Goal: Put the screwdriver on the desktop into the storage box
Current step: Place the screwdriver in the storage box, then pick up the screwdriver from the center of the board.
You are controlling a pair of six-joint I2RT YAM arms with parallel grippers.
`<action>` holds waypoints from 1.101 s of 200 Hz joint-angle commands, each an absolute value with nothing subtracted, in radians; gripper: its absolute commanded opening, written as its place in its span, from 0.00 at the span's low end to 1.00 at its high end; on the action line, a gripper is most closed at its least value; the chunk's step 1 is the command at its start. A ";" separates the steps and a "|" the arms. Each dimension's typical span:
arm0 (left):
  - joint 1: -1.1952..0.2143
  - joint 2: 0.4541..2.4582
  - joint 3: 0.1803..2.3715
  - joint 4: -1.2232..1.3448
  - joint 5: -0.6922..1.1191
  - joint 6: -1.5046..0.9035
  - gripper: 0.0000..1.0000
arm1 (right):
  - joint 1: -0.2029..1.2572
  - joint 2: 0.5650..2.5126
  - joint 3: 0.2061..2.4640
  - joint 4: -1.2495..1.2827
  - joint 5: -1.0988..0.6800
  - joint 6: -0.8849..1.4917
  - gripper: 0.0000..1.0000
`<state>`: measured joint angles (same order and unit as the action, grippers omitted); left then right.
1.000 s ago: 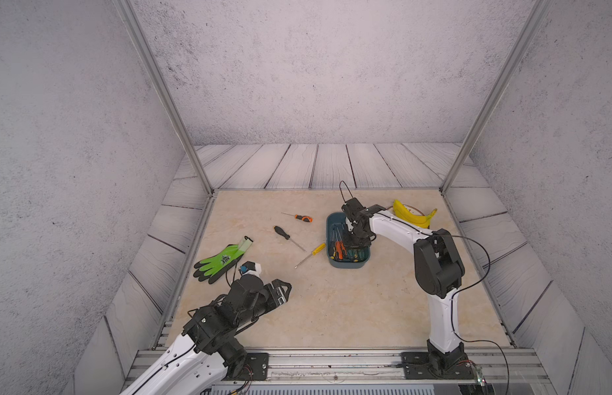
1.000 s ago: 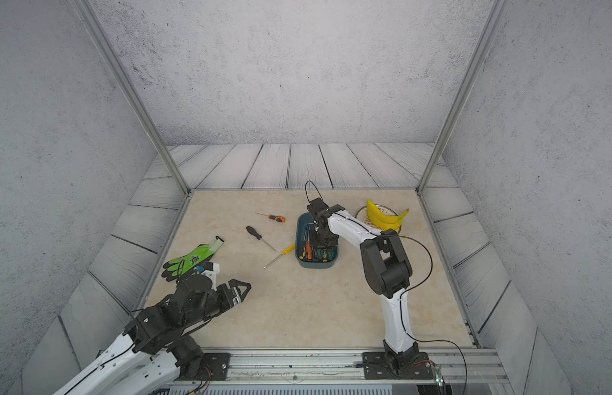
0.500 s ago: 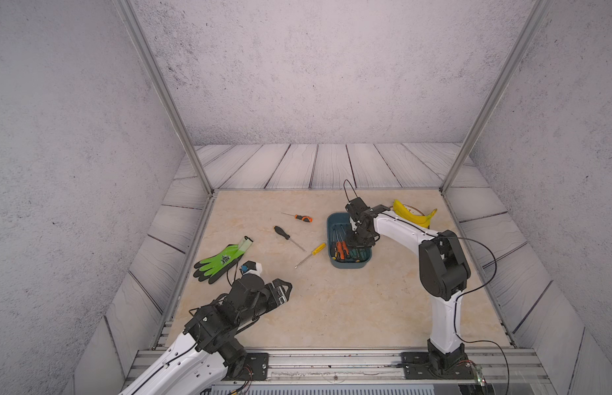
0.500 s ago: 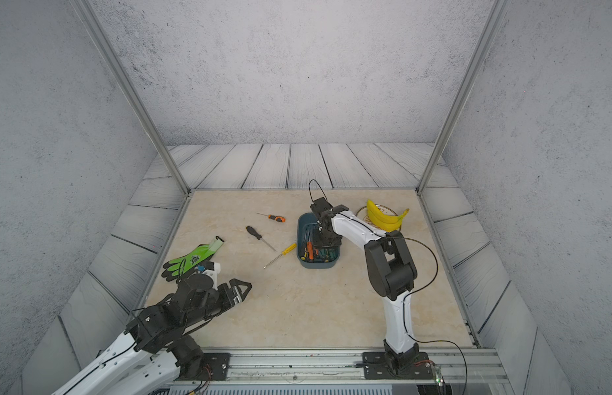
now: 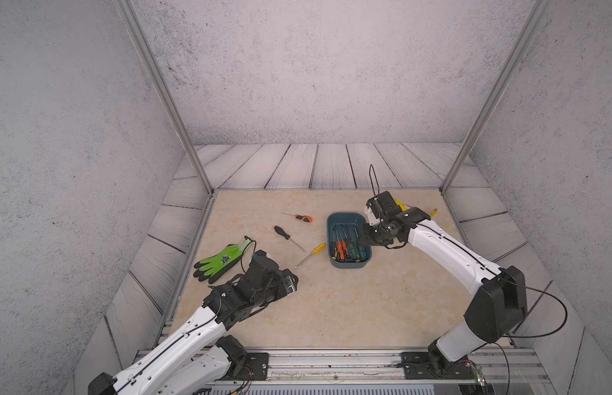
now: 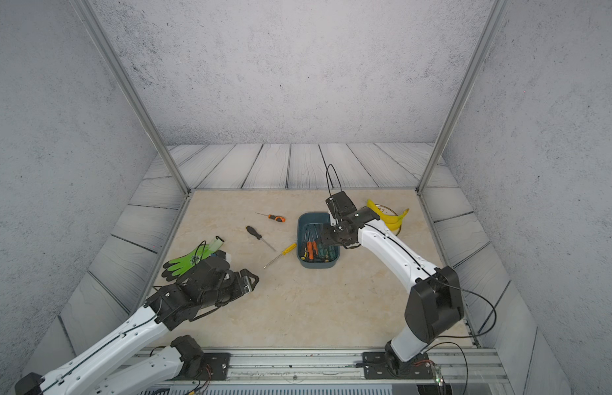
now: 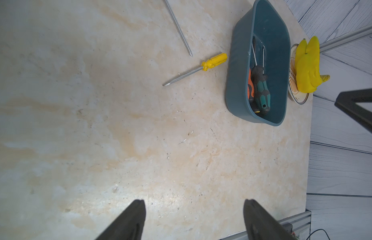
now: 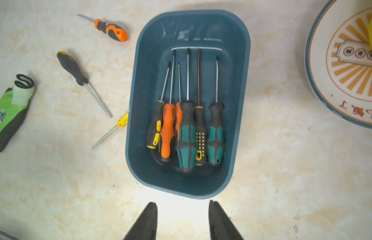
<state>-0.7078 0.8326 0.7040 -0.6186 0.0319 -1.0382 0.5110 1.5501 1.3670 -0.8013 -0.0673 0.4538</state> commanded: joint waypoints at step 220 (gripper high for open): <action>-0.499 1.860 1.307 -0.494 0.231 -0.457 0.52 | 0.508 0.834 0.825 -0.900 -0.135 0.516 0.43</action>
<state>-0.5110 1.8000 1.2568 -0.4793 0.2195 -0.5438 0.5110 0.8673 0.8341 -0.8623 -0.1318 0.4942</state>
